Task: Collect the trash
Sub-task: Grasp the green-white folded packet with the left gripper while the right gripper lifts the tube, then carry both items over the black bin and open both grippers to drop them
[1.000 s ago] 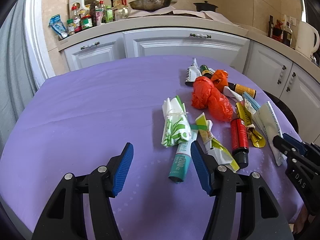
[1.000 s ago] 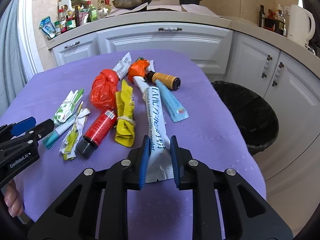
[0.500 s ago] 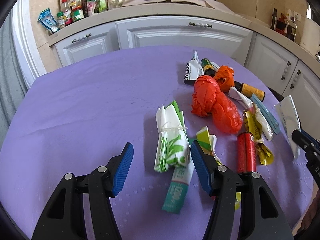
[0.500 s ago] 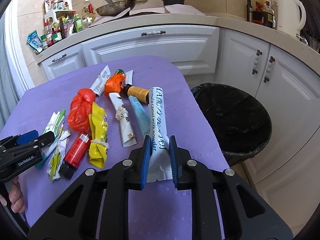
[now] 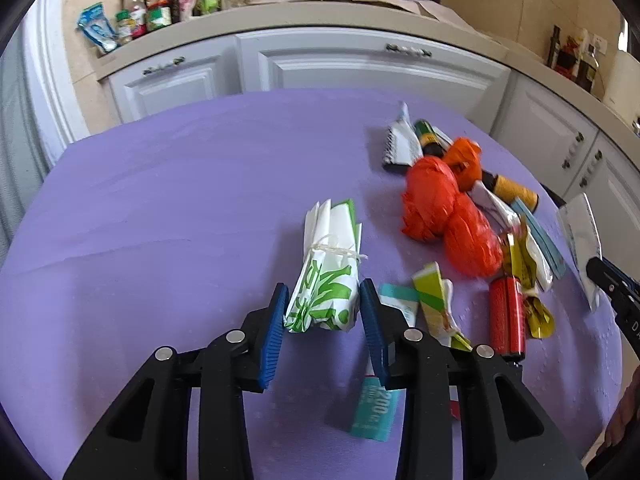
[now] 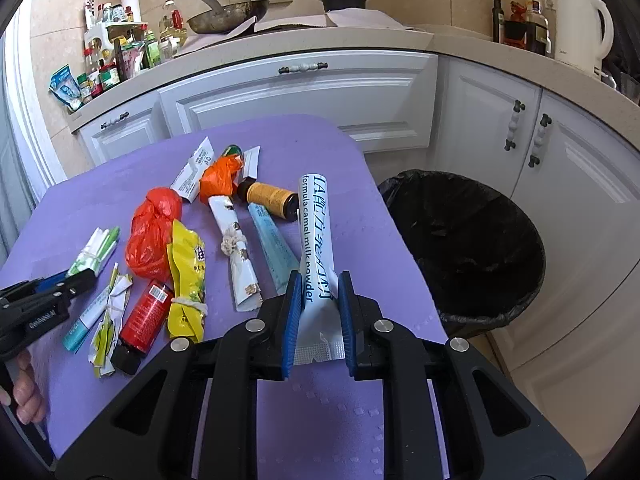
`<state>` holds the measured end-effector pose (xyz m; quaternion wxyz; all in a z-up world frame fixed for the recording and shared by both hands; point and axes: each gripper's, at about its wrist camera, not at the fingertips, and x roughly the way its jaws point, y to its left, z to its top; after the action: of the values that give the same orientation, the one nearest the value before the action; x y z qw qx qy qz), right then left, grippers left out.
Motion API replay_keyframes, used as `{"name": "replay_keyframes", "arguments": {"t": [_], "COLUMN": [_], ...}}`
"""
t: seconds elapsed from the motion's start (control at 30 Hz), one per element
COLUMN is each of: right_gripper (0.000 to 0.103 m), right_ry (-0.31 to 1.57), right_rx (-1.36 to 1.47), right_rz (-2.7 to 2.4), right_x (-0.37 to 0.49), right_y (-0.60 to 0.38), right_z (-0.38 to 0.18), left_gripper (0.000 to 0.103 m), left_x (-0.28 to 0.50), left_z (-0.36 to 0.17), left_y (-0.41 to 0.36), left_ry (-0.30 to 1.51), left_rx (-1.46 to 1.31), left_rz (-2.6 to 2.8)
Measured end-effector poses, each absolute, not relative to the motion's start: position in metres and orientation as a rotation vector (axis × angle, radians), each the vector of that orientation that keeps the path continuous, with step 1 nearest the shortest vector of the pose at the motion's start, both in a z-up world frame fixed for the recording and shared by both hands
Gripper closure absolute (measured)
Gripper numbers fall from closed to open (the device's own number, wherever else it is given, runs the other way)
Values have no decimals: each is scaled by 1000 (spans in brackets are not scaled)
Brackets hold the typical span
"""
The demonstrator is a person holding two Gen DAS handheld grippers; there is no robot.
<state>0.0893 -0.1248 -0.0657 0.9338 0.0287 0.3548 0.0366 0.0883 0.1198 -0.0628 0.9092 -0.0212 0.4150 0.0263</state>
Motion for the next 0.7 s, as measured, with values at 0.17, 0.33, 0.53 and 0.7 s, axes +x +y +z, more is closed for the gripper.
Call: {"name": "replay_keyframes", "arguments": {"t": [0.17, 0.33, 0.53, 0.7], "right_gripper": [85, 85, 85, 85], "right_ry": [706, 691, 665, 649], "right_rx": [65, 81, 92, 100], "right_rz": [59, 35, -12, -66], "right_x": [91, 94, 96, 102], "right_y": [-131, -144, -164, -188], "right_z": [-61, -56, -49, -46], "left_gripper": [68, 69, 69, 69], "left_x": [84, 89, 97, 108], "left_z": [-44, -28, -9, 3], "left_y": [116, 98, 66, 31], "left_ry": [789, 745, 687, 648], "left_rx": [-29, -14, 6, 23], "left_rz": [61, 16, -66, -139]}}
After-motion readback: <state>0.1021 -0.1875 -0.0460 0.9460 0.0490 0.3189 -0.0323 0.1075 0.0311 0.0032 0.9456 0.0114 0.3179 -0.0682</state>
